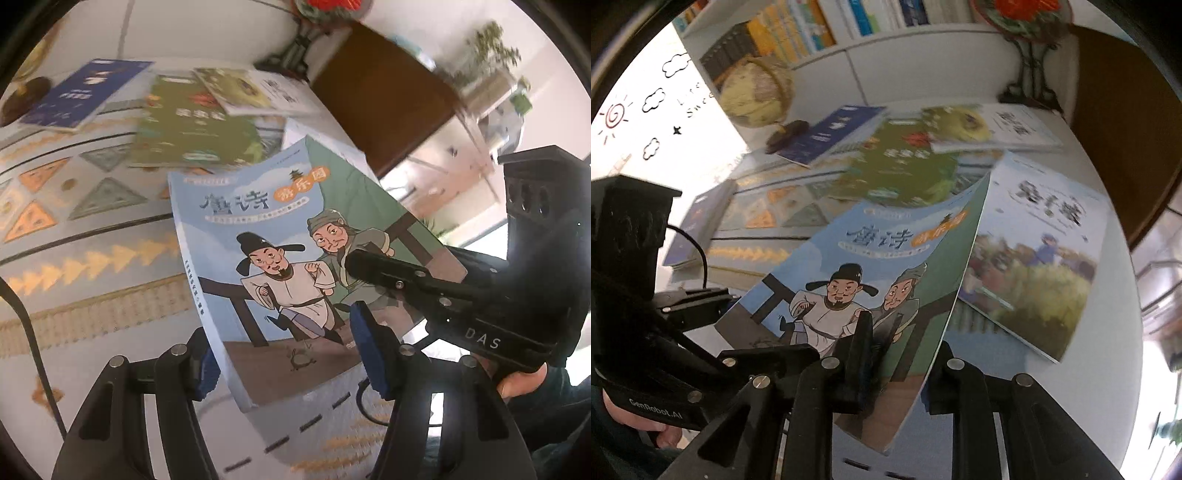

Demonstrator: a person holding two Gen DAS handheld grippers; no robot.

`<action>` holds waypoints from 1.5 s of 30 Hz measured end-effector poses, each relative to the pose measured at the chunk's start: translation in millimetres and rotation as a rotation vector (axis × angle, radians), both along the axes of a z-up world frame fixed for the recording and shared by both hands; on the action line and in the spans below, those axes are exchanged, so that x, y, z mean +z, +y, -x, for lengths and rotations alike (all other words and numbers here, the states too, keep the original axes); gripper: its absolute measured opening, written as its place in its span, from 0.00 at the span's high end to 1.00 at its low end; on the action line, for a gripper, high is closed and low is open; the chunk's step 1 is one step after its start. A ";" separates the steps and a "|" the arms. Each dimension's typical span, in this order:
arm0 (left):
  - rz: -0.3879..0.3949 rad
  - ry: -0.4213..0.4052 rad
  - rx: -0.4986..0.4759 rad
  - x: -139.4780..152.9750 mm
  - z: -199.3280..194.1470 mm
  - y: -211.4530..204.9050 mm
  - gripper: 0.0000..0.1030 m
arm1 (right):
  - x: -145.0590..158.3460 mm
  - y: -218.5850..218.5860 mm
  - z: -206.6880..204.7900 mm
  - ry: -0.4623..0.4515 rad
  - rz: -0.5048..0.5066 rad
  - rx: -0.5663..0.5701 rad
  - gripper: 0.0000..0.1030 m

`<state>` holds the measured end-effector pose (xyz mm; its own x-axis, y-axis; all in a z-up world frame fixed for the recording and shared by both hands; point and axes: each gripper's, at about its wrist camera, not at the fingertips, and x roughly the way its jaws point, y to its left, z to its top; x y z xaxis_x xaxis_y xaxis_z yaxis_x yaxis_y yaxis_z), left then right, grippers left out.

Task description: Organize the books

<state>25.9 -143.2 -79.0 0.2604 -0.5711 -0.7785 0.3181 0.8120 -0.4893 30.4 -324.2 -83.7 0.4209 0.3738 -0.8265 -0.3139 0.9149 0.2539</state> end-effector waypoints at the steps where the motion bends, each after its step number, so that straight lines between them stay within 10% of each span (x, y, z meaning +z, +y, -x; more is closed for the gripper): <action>1: 0.003 -0.006 0.016 3.6 2.0 9.8 0.42 | 4.7 8.8 0.6 -0.007 -0.002 0.012 0.80; 18: 0.005 -0.168 0.284 77.7 28.1 255.4 0.42 | 79.5 261.5 -5.0 -0.191 -0.055 0.249 0.79; 28: -0.045 -0.179 0.398 65.0 21.3 383.4 0.42 | 60.9 407.0 -33.8 -0.132 -0.163 0.359 0.76; 45: 0.048 -0.080 0.406 -4.4 -12.0 433.1 0.42 | -7.7 446.0 -83.8 0.072 -0.213 0.229 0.75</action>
